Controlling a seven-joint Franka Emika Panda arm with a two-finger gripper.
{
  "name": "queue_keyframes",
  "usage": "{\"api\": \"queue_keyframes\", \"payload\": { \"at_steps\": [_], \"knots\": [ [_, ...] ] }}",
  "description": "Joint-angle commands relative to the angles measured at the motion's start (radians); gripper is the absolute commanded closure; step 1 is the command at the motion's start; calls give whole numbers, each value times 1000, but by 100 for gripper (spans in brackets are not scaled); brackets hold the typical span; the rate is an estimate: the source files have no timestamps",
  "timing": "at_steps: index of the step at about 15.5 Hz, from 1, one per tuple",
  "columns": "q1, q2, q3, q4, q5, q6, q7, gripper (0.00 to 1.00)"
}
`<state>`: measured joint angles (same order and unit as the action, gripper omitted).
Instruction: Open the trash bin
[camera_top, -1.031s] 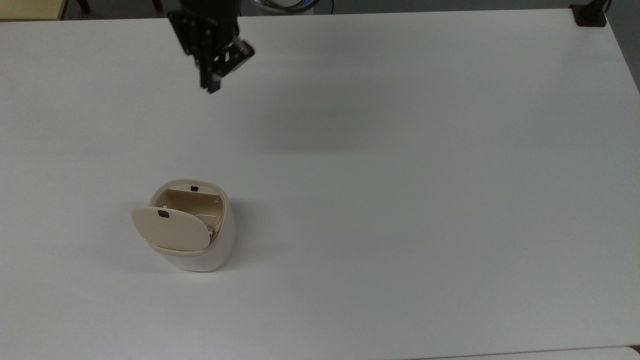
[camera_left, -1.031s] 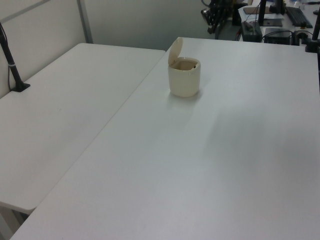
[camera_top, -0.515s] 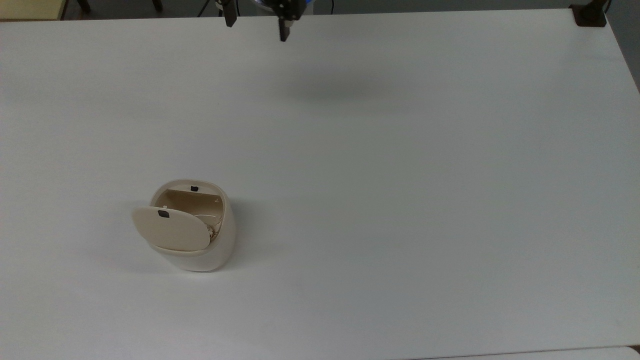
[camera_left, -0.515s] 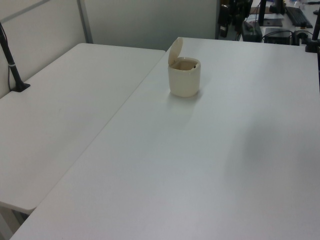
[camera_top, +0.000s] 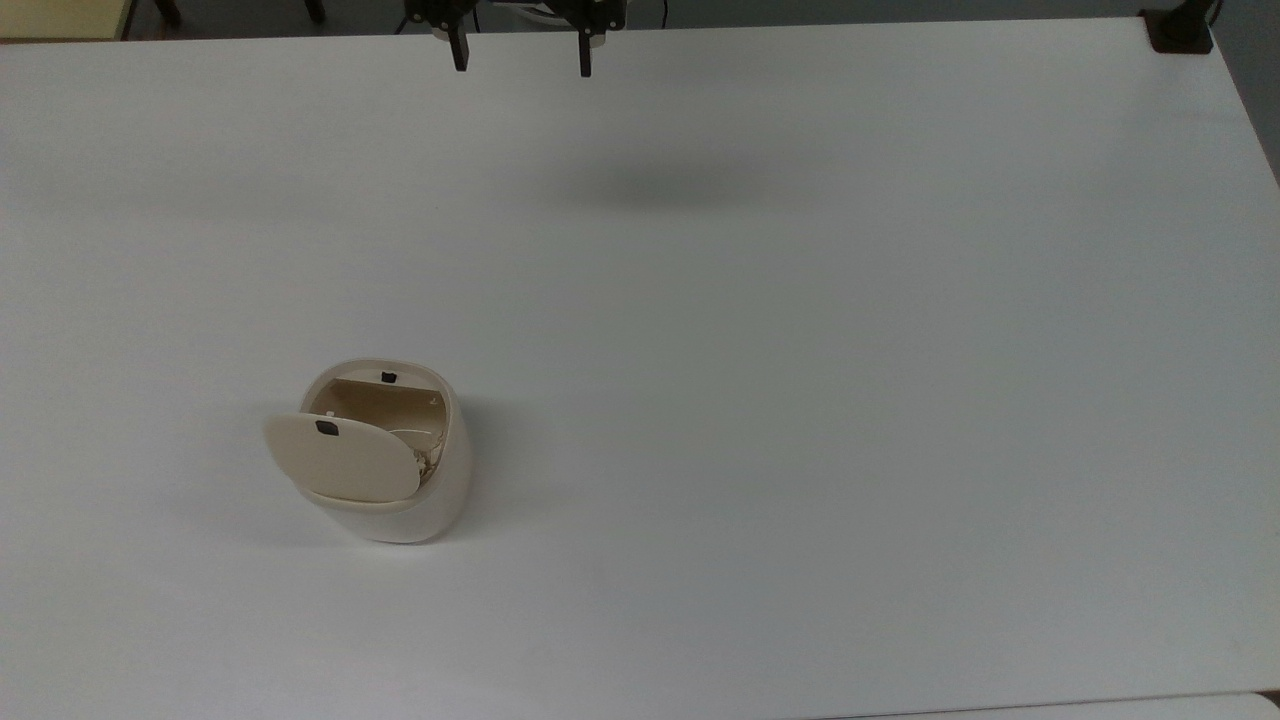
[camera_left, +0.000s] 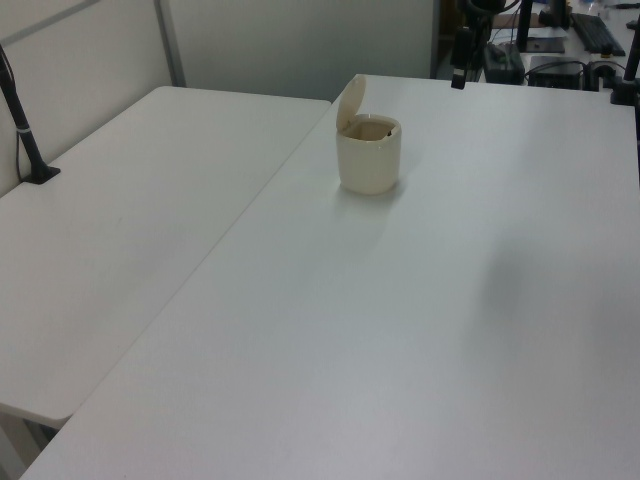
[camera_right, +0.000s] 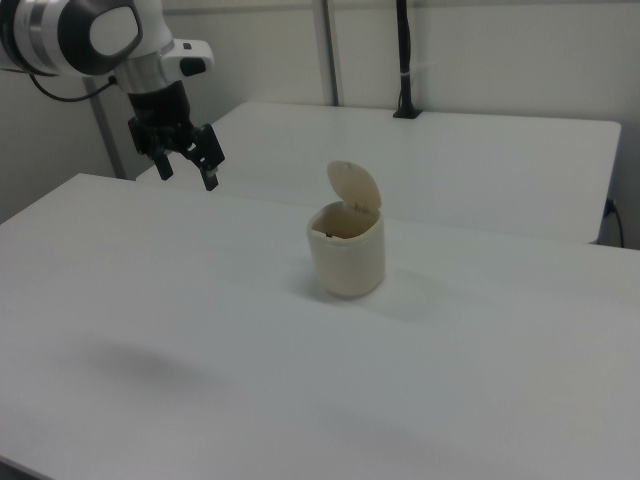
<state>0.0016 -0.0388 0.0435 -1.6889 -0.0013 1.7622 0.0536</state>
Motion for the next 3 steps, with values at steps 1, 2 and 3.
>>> {"api": "queue_keyframes", "payload": {
  "at_steps": [1, 2, 3],
  "knots": [
    [-5, -18, -5, -20, 18, 13, -57, 0],
    [-3, -15, -5, -20, 18, 13, -49, 0],
    [0, -18, -5, -21, 17, 8, -47, 0]
  ]
}}
